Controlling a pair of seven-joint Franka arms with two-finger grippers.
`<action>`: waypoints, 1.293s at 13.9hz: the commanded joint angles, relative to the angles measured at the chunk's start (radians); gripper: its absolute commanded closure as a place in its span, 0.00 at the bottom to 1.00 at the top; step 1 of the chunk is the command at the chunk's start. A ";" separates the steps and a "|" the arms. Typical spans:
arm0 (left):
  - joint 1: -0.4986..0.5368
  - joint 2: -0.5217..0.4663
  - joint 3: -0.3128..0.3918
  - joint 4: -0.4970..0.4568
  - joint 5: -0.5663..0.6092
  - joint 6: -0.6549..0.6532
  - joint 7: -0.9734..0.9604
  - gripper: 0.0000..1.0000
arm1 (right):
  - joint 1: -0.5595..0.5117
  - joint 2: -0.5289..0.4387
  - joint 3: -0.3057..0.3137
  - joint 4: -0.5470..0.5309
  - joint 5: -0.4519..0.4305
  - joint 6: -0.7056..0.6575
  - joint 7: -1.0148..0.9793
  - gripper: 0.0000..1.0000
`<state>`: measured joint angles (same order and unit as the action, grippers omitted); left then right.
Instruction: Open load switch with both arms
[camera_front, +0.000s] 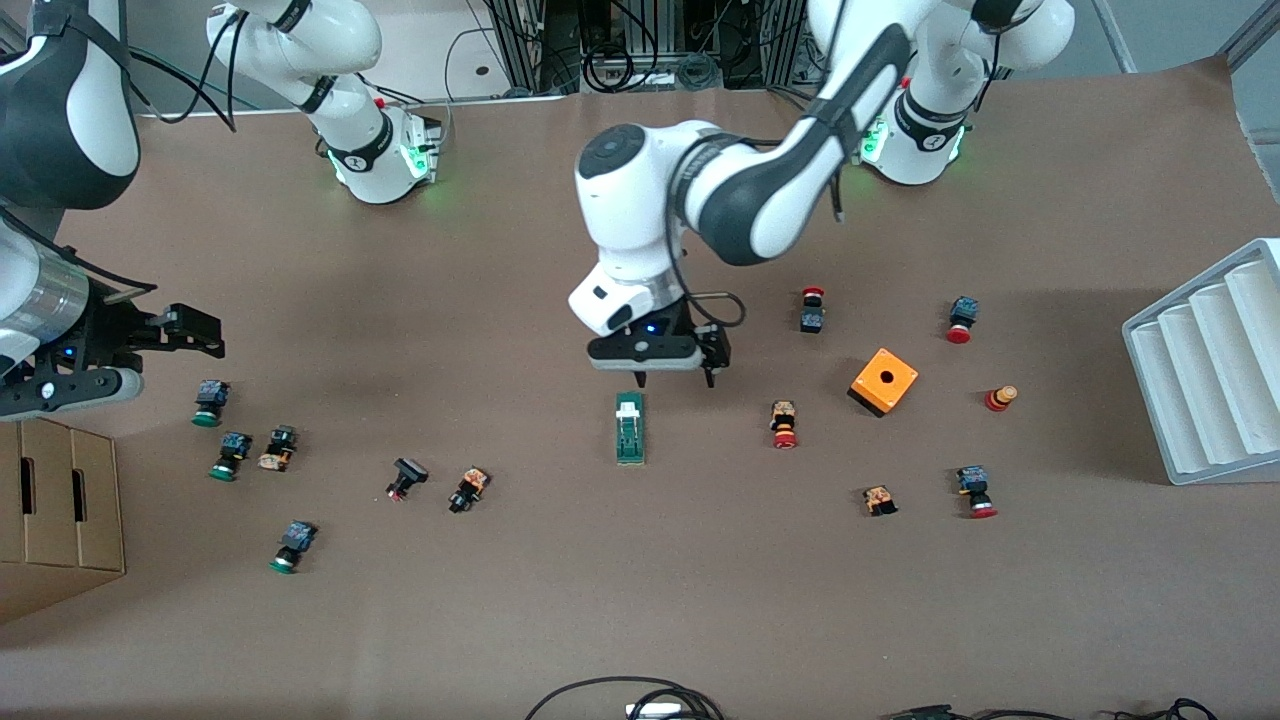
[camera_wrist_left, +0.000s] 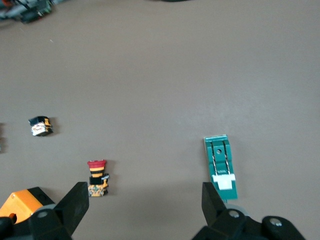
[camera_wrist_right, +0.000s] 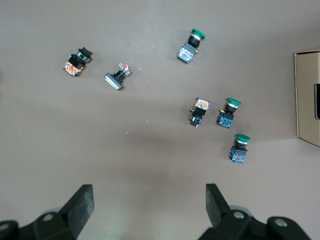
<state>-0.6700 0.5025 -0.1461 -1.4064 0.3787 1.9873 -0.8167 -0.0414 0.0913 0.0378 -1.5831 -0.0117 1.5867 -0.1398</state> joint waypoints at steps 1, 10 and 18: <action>0.088 -0.070 -0.009 -0.017 -0.169 -0.021 0.141 0.00 | -0.044 0.002 -0.004 0.032 0.079 0.013 -0.001 0.00; 0.383 -0.182 -0.007 0.039 -0.267 -0.353 0.509 0.00 | 0.002 0.013 0.005 0.032 -0.044 -0.021 0.015 0.00; 0.616 -0.507 0.008 -0.268 -0.400 -0.289 0.706 0.00 | -0.002 0.016 0.002 0.034 -0.039 0.006 0.069 0.00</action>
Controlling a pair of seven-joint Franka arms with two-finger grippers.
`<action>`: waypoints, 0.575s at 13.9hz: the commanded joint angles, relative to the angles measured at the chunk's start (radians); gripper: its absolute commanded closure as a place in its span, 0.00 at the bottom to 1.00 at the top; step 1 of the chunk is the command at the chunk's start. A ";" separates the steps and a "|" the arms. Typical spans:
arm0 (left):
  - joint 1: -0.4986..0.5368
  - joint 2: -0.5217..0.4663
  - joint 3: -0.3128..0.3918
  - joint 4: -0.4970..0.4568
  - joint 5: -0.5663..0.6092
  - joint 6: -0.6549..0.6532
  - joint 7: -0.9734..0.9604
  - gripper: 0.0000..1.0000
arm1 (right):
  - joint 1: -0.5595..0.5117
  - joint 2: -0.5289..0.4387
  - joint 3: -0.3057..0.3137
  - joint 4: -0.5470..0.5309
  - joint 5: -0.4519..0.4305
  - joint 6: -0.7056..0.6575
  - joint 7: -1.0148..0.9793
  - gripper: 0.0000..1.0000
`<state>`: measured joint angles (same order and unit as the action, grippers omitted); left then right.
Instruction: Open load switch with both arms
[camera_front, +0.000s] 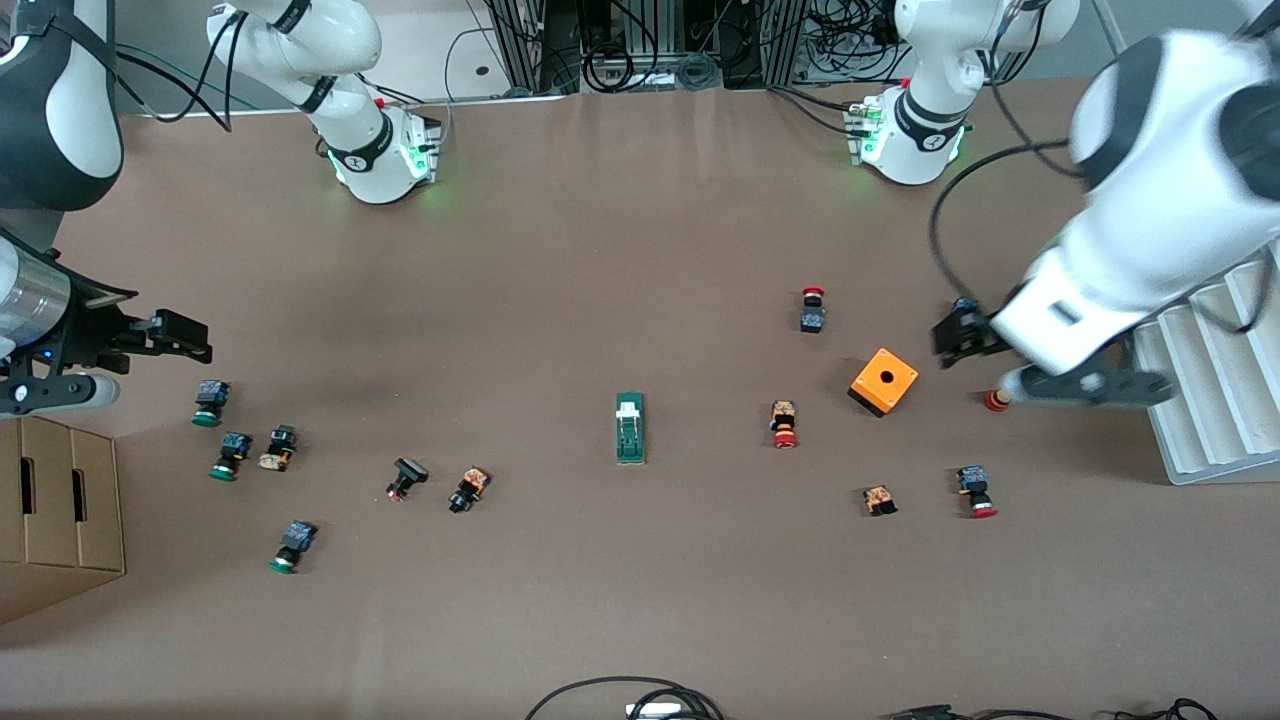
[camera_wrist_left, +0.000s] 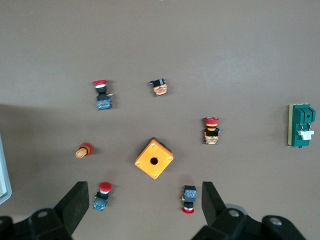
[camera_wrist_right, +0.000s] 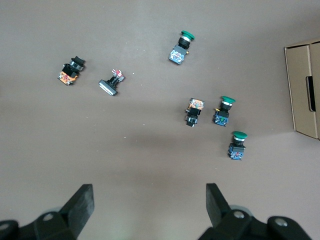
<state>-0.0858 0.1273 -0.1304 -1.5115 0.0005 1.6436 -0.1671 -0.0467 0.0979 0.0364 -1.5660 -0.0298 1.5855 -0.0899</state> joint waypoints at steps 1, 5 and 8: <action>0.031 -0.138 0.015 -0.171 -0.016 0.059 0.084 0.00 | 0.004 0.010 0.003 0.017 -0.019 0.016 0.030 0.00; 0.031 -0.175 0.068 -0.223 -0.016 0.062 0.139 0.00 | 0.002 0.010 0.003 0.017 -0.018 0.016 0.102 0.00; 0.029 -0.189 0.069 -0.230 -0.016 0.061 0.138 0.00 | 0.005 0.010 0.003 0.017 -0.018 0.017 0.102 0.00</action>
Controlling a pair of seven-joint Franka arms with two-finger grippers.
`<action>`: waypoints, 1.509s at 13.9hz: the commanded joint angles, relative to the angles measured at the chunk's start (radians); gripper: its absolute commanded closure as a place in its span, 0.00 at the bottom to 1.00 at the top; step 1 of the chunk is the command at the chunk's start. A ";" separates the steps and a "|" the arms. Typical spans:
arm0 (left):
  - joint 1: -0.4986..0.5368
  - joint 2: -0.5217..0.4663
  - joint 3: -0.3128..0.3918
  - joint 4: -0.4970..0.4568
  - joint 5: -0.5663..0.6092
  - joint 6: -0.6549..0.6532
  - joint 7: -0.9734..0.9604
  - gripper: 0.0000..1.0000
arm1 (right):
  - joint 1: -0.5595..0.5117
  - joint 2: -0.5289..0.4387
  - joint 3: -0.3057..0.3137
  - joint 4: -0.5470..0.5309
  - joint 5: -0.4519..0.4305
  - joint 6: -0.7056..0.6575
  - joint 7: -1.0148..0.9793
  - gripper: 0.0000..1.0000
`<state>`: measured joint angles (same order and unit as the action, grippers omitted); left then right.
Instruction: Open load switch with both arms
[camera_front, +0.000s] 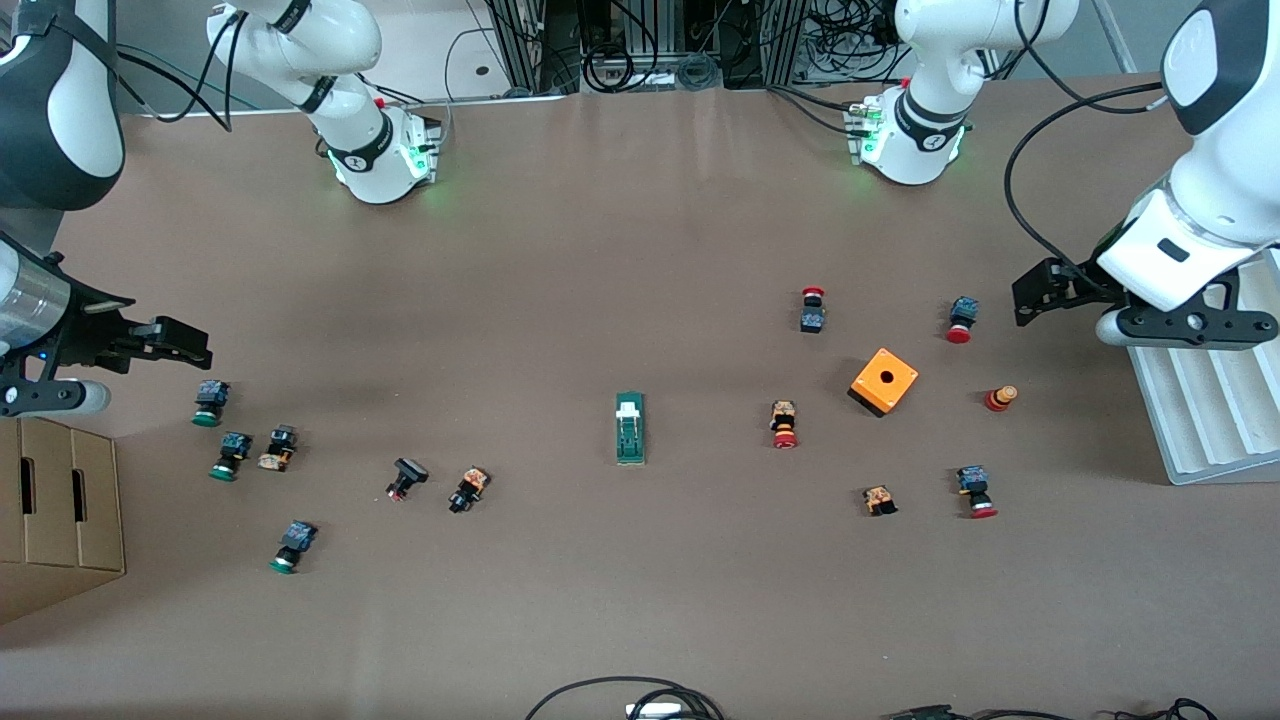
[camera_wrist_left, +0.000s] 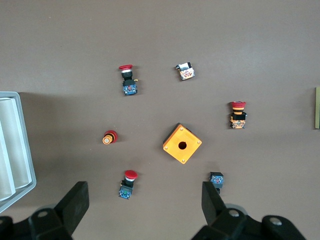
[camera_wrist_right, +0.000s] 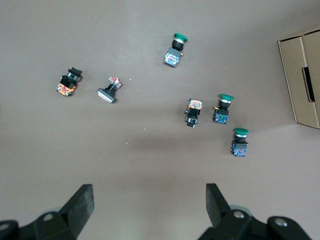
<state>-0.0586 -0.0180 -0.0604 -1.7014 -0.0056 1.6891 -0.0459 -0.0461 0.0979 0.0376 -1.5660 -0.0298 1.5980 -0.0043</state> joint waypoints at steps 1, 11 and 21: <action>0.002 -0.045 -0.001 -0.043 -0.010 0.015 0.015 0.00 | 0.003 0.009 0.004 0.017 -0.019 0.005 0.014 0.00; 0.006 -0.028 -0.007 -0.020 -0.010 -0.025 0.015 0.00 | 0.000 0.008 0.002 0.017 -0.016 0.004 0.020 0.00; 0.008 -0.020 -0.007 -0.015 -0.008 -0.025 0.017 0.00 | -0.024 -0.081 0.002 -0.135 0.025 0.120 0.021 0.00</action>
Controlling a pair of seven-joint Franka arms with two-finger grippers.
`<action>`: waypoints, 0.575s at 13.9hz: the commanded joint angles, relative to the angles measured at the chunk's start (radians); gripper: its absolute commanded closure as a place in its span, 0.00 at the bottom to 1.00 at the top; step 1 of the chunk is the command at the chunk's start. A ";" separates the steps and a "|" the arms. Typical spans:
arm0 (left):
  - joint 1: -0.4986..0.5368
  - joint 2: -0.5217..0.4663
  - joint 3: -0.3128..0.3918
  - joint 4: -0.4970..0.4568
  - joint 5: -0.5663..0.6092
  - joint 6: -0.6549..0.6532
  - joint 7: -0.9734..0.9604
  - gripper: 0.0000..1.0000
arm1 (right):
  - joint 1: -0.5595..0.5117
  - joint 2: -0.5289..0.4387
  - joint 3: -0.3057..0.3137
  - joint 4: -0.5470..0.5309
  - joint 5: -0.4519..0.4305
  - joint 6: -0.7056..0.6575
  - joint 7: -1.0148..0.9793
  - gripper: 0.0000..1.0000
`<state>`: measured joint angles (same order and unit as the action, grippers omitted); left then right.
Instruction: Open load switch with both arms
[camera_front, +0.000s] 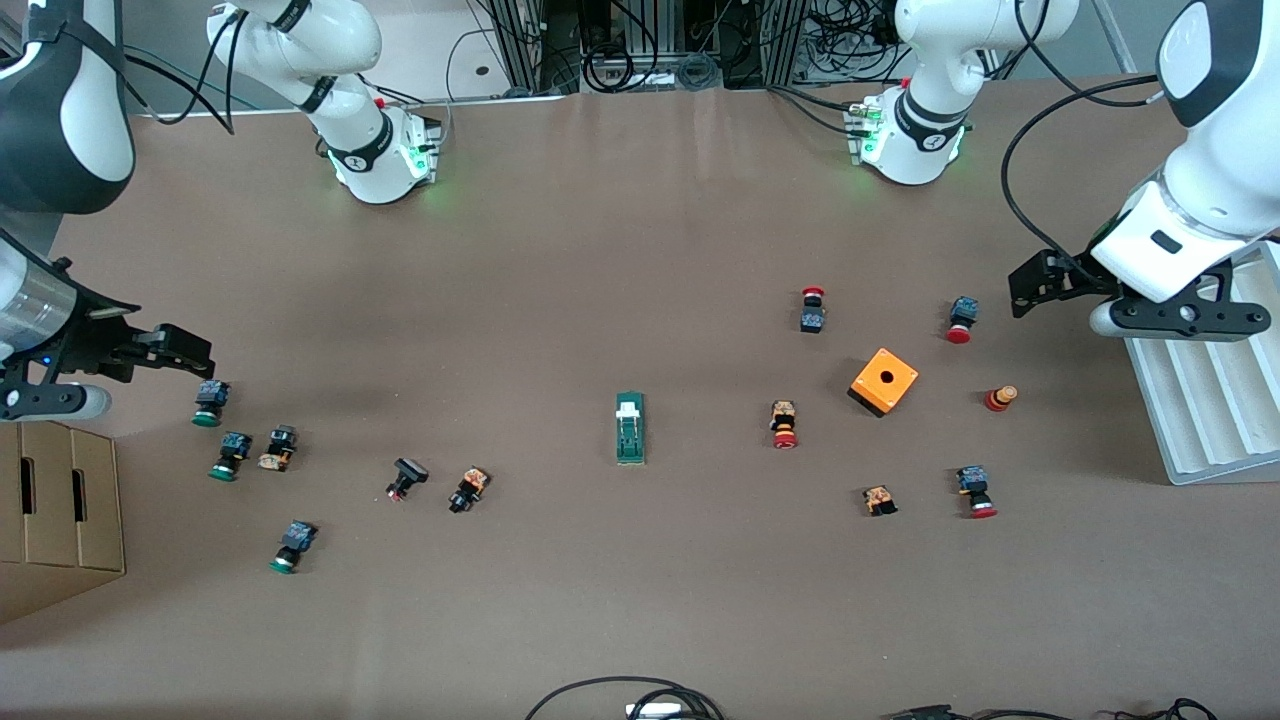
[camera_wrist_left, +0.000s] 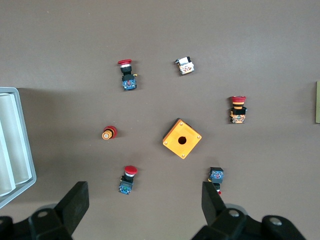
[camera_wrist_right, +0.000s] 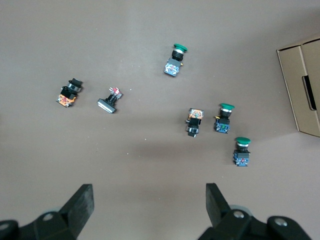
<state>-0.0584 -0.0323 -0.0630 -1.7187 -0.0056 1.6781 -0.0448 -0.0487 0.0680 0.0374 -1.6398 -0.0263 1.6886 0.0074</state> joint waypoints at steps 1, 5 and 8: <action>0.006 -0.006 -0.004 0.002 -0.008 -0.014 0.016 0.00 | -0.028 -0.048 0.003 -0.057 0.037 0.022 0.010 0.00; 0.006 -0.006 -0.004 0.002 -0.008 -0.014 0.016 0.00 | -0.023 -0.001 -0.002 0.000 0.077 -0.026 0.008 0.00; 0.006 -0.005 -0.004 0.002 -0.008 -0.014 0.016 0.00 | -0.020 0.001 -0.002 0.000 0.077 -0.026 0.008 0.00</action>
<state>-0.0584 -0.0323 -0.0630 -1.7187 -0.0056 1.6778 -0.0447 -0.0698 0.0607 0.0354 -1.6548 0.0316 1.6773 0.0107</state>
